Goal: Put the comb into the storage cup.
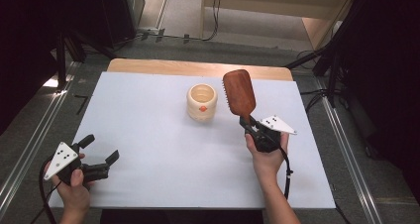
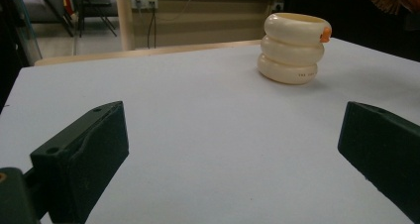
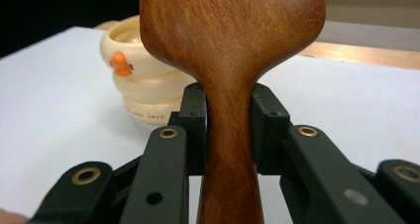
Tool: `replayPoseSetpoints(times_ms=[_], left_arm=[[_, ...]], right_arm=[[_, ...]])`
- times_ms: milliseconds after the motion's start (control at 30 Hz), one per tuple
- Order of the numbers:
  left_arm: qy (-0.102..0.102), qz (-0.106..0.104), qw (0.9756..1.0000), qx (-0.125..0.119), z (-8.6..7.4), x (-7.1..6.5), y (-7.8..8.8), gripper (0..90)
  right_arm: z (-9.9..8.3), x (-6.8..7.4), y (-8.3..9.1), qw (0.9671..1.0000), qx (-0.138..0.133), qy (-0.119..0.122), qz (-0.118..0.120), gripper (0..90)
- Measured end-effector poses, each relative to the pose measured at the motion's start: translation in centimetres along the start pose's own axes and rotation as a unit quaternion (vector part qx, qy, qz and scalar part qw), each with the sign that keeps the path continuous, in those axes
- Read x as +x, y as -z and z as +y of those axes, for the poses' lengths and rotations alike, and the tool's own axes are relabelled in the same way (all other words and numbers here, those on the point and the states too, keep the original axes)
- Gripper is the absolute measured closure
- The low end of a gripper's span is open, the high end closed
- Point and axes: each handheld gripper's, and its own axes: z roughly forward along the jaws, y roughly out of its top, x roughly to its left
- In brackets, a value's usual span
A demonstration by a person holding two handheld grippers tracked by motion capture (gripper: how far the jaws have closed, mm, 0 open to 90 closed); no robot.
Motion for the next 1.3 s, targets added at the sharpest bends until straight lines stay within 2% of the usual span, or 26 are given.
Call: replayPoseSetpoints(times_ms=[133, 200, 367, 467, 600, 833, 967, 1300], left_arm=[[-0.023, 0.001, 0.9997, 0.002, 0.7, -0.7, -0.1, 0.0], [-0.026, -0.004, 0.9996, 0.0, 1.1, -1.2, -0.1, 0.0], [-0.027, -0.018, 0.9995, -0.002, 2.0, -2.0, -0.6, 0.0], [-0.033, -0.029, 0.999, 0.0, 2.6, -2.6, -1.2, 0.0], [-0.04, -0.043, 0.9983, 0.001, 3.4, -3.5, -1.8, 0.0], [-0.05, -0.057, 0.9971, -0.003, 4.8, -4.7, -3.1, 0.0], [-0.046, -0.07, 0.9964, -0.01, 5.6, -5.3, -3.8, 0.0], [-0.051, -0.103, 0.9933, -0.013, 6.5, -7.1, -6.0, 0.0]], right_arm=[[0.0, 0.0, 0.3, 1.0, -0.002, 0.004, 0.004, 70.0], [-0.2, 0.0, 0.4, 1.0, -0.006, 0.001, 0.006, 70.0], [-0.6, 0.4, 0.7, 0.9999, -0.007, 0.004, 0.015, 70.0], [-0.6, 0.7, 1.0, 0.9997, -0.01, 0.012, 0.017, 70.0], [-0.4, 0.9, 1.2, 0.9996, -0.018, 0.011, 0.02, 70.0], [-0.3, 1.2, 1.5, 0.9993, -0.023, 0.012, 0.026, 70.0], [-0.2, 1.4, 1.7, 0.999, -0.028, 0.016, 0.031, 69.9], [-0.1, 2.2, 1.8, 0.9983, -0.032, 0.023, 0.043, 69.9]])
